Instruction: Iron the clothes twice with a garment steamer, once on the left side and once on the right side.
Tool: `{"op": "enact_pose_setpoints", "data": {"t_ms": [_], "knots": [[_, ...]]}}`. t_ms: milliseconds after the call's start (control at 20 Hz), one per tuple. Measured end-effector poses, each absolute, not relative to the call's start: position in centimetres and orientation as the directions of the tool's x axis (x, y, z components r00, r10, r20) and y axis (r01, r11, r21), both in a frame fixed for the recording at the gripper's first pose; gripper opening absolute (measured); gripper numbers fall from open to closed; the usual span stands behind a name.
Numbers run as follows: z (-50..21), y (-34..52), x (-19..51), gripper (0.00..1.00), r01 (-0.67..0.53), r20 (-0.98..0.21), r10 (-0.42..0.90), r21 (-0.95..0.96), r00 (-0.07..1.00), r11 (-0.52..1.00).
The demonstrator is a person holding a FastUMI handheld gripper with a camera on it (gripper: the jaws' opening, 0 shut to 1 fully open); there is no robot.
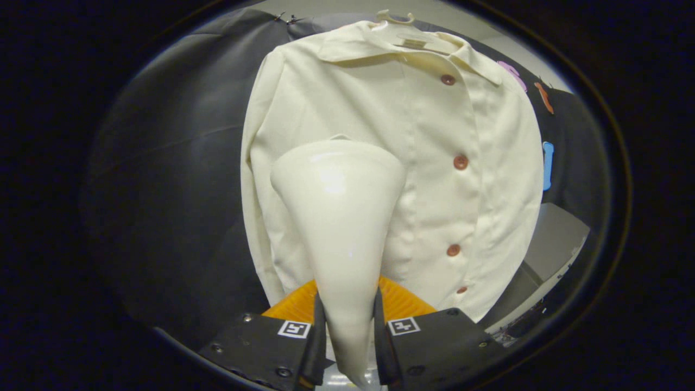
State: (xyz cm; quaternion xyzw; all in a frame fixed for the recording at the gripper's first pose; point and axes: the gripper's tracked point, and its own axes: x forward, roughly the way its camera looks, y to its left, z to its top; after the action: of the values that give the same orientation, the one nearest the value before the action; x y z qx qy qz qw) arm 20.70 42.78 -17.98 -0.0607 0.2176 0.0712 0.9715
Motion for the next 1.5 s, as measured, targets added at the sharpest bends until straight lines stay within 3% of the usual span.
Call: {"op": "enact_pose_setpoints", "data": {"t_ms": [1150,1500], "knots": [[-39.4,39.2,17.4,0.38,-0.159,-0.717,-0.017,-0.178,0.697,0.971],[-39.0,39.1,15.1,0.38,-0.188,-0.717,0.027,-0.147,0.696,0.971]]}}
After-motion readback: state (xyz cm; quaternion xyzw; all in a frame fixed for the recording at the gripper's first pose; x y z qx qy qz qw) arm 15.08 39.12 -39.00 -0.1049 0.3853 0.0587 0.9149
